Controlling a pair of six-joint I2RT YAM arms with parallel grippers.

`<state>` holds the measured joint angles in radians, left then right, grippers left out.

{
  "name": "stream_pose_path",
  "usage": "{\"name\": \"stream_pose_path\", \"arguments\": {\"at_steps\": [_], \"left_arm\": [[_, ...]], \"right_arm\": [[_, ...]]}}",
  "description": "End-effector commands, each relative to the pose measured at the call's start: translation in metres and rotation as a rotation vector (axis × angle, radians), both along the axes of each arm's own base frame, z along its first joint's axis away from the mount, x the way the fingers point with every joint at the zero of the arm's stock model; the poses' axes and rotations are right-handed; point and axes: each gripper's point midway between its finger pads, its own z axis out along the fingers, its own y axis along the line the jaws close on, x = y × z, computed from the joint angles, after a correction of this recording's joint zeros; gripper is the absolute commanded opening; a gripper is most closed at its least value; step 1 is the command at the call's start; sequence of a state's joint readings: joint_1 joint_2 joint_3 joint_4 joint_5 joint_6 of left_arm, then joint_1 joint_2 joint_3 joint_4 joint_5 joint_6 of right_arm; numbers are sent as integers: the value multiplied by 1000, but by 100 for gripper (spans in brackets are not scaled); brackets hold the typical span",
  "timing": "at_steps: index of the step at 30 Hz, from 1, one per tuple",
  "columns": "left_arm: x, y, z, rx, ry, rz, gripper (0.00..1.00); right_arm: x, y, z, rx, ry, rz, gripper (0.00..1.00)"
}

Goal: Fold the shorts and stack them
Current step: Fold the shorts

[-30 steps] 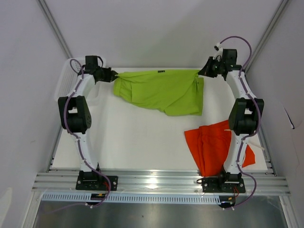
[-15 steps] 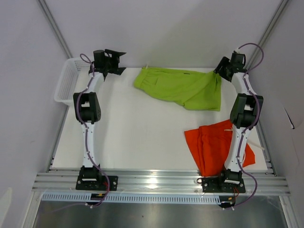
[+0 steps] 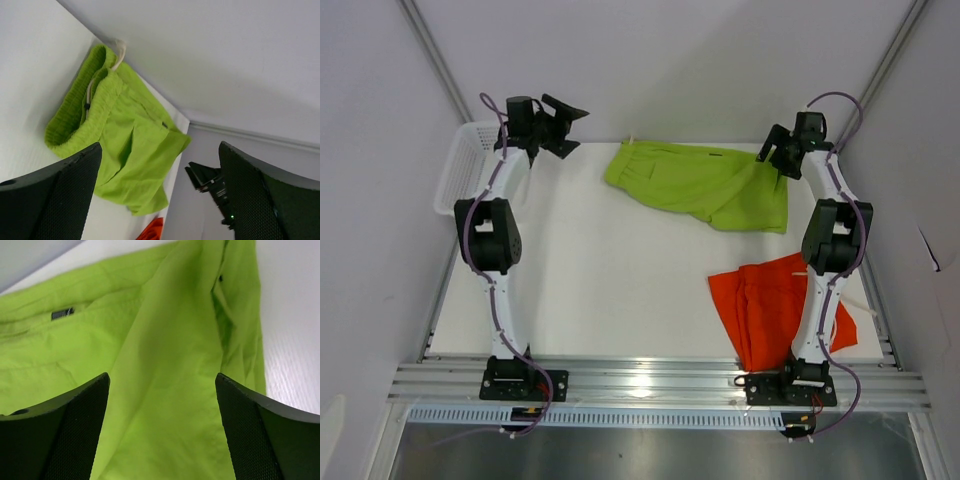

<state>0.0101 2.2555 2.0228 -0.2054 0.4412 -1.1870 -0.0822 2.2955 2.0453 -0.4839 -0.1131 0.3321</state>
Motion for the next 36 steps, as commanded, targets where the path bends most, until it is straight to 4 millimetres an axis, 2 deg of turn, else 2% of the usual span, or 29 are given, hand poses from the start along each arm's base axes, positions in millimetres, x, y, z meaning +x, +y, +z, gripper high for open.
{"name": "stream_pose_path", "arguments": {"at_steps": [1,2,4,5,7,8,9,14,16,17,19,20,21,22,23,28,32,34,35,36], "left_arm": [[-33,-33,1,127,-17,-147,99],[-38,-35,-12,145,20,-162,99],[-38,-44,-36,192,48,-191,99],[-37,-47,-42,203,61,-202,99],[-38,-56,-62,211,86,-255,99],[-34,-59,-74,210,112,-271,99],[-35,-62,-82,219,127,-292,99],[-37,-59,-108,265,164,-284,99],[-37,-57,-108,274,153,-265,99],[-38,-56,-109,275,153,-264,99],[-41,-56,-114,271,157,-266,99],[-40,-57,-115,268,154,-263,99],[-42,-57,-121,264,163,-265,99],[-37,-58,-118,255,133,-260,99],[-38,-62,-122,228,139,-262,99],[-35,-74,-138,143,140,-289,99],[-34,-81,-150,121,154,-263,99],[-29,-85,-154,105,153,-241,99],[-28,-89,-157,100,156,-237,99],[-25,-90,-157,96,147,-229,98]], "right_arm": [[-25,30,56,-28,-41,68,87],[-32,35,47,-20,-23,81,87],[-42,51,58,1,-46,125,87],[-47,55,53,7,-38,133,87],[-51,59,60,19,-54,150,87],[-54,82,62,35,-57,211,86],[-55,89,63,38,-58,226,86],[-53,133,66,83,-82,339,86],[-48,155,72,100,-105,374,87],[-45,163,64,111,-96,387,87],[-38,185,73,152,-128,425,87],[-34,193,65,169,-119,436,86],[-32,202,71,195,-133,451,86],[-28,207,70,205,-144,456,86],[-26,211,62,218,-131,459,86],[-19,223,55,275,-145,456,86],[-18,224,46,279,-143,445,86],[-18,225,48,283,-158,446,86],[-21,225,42,283,-146,442,86],[-22,224,47,283,-159,442,86]]}}
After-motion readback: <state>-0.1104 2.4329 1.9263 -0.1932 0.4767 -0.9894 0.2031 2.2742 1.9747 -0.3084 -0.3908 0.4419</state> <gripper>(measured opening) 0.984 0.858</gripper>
